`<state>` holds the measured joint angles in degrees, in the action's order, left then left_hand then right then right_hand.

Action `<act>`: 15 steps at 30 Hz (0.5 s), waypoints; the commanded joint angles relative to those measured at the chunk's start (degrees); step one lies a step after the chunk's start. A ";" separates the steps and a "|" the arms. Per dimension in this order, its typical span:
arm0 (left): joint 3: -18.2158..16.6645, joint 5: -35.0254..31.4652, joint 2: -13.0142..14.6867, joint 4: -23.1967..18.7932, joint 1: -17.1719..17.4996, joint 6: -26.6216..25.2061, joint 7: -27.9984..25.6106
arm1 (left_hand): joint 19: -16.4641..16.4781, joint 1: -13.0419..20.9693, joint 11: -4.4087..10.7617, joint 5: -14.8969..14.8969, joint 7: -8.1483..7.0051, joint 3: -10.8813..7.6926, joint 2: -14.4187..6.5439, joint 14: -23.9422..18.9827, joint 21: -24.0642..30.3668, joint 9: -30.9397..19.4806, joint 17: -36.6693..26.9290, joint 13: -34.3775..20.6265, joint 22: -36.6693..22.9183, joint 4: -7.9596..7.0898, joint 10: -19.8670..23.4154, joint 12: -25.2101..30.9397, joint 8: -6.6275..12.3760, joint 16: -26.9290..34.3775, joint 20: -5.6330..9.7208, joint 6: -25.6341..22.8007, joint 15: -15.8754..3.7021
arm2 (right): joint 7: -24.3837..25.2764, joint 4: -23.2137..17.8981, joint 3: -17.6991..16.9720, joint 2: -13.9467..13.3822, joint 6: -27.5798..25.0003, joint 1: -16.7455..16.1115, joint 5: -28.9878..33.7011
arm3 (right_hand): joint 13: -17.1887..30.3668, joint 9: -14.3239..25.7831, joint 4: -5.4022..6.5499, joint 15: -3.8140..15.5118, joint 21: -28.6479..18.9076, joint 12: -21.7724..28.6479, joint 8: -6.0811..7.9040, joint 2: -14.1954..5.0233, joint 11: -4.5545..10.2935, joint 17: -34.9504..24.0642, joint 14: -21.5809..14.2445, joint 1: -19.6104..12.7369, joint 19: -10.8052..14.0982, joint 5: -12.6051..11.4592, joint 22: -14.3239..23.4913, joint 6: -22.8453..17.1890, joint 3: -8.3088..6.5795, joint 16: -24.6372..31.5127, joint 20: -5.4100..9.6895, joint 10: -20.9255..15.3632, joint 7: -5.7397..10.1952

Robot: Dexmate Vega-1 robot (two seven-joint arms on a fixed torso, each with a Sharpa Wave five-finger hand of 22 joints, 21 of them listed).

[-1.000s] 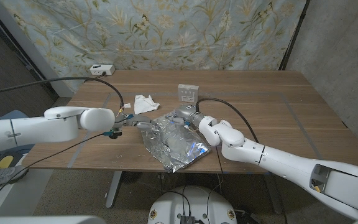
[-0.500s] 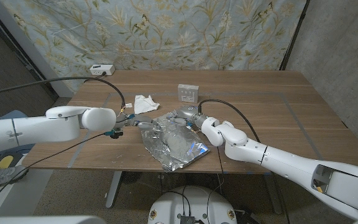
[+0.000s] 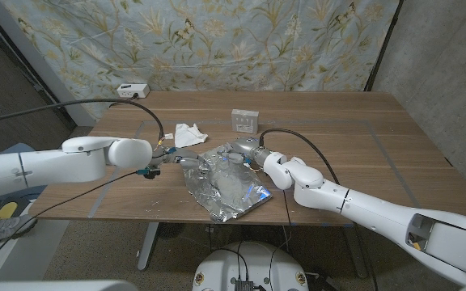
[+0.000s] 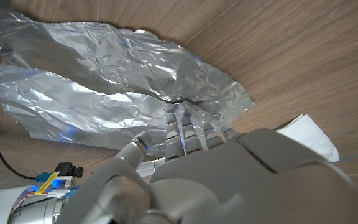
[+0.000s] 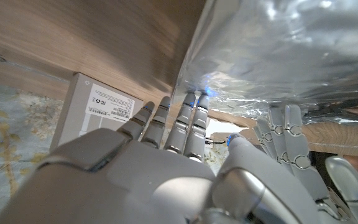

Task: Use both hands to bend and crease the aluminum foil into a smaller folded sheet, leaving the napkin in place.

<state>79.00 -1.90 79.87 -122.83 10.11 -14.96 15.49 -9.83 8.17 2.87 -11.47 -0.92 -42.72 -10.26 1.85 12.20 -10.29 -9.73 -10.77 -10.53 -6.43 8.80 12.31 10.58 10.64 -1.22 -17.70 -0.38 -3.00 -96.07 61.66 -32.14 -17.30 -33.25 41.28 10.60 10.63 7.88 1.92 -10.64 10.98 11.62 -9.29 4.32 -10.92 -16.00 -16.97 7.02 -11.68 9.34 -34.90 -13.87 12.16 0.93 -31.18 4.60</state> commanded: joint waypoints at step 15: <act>0.35 -0.91 -1.70 1.74 -0.76 -0.04 2.05 | -2.70 0.25 -0.09 0.08 0.11 0.00 -0.10 -0.25 -0.11 -0.23 -0.09 -0.25 -0.08 -0.31 0.89 -0.03 0.14 -0.08 0.01 -0.43 0.04 | 0.66 -9.58 -3.66 -4.19 -2.67 -2.09 -1.98 | 0.13 0.12 -0.57 0.24 -0.04 -0.22 -0.21 0.45 -0.01 0.10 0.08 0.50 0.29 -0.27 0.16 0.14 -1.27 -0.35 0.41 0.03 -0.04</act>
<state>79.24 -2.79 78.67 -121.63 9.50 -15.09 17.25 -9.83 8.17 2.76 -11.47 -0.92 -42.65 -10.26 1.83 12.20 -10.28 -9.75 -10.79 -10.53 -6.50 9.32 12.30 10.58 10.64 -1.22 -17.70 -0.41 -1.57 -100.52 59.66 -33.97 -17.84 -34.23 39.99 10.62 10.65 7.45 1.91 -10.64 10.99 11.45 -8.99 4.82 -10.65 -16.00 -16.67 7.02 -11.68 9.34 -34.91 -14.66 11.86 0.93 -31.03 4.61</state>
